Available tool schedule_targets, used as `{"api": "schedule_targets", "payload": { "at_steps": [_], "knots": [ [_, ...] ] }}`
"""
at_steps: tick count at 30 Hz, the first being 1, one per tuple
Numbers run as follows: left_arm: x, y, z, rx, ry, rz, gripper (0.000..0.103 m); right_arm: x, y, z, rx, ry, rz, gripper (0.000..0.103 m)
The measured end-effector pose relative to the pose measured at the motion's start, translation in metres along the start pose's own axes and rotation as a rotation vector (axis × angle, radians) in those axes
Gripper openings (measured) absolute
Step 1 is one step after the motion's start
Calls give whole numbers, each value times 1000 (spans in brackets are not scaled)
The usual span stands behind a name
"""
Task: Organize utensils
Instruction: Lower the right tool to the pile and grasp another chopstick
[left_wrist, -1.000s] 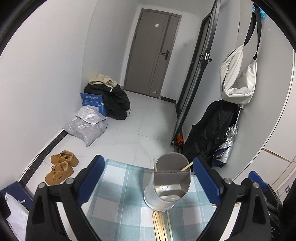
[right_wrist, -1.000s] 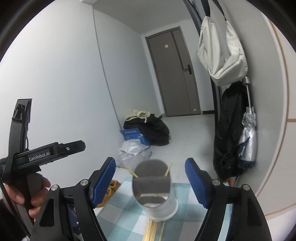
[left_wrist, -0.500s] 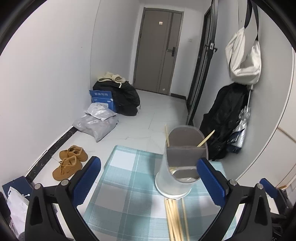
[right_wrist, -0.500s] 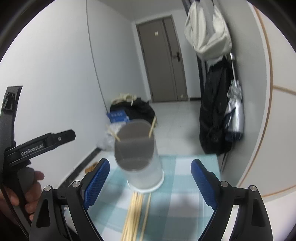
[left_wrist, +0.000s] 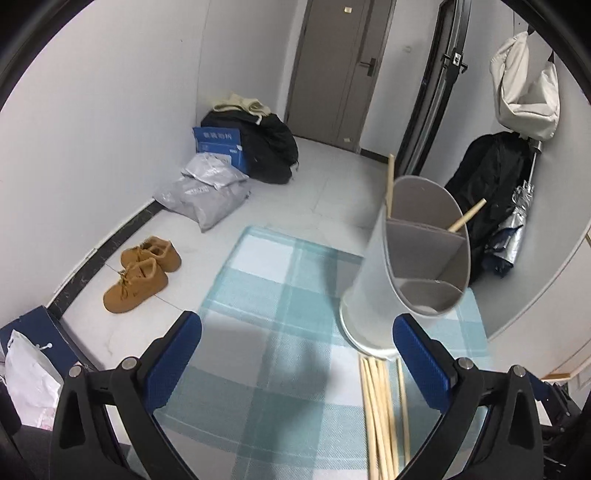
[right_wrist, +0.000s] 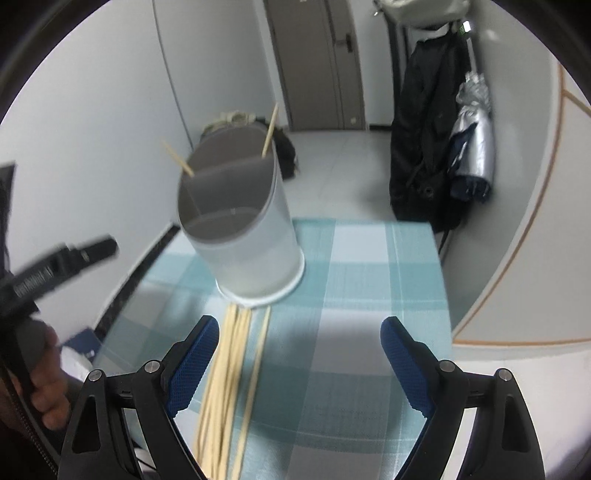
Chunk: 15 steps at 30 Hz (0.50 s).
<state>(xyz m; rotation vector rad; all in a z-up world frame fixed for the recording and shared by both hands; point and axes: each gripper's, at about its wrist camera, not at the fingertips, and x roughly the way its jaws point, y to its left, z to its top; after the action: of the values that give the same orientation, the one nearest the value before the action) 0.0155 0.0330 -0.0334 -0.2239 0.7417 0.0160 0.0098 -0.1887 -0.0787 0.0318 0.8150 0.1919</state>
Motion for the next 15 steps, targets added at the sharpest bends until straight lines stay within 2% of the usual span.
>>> {"api": "schedule_targets", "payload": {
  "at_steps": [5, 9, 15],
  "knots": [
    [1, -2, 1, 4, 9, -13, 102, 28, 10, 2, -32, 74, -4, 88],
    [8, -2, 2, 12, 25, -11, 102, 55, 14, 3, -41, 142, -10, 76],
    [14, 13, 7, -35, 27, -23, 102, 87, 26, 6, -99, 196, -18, 70]
  ]
}}
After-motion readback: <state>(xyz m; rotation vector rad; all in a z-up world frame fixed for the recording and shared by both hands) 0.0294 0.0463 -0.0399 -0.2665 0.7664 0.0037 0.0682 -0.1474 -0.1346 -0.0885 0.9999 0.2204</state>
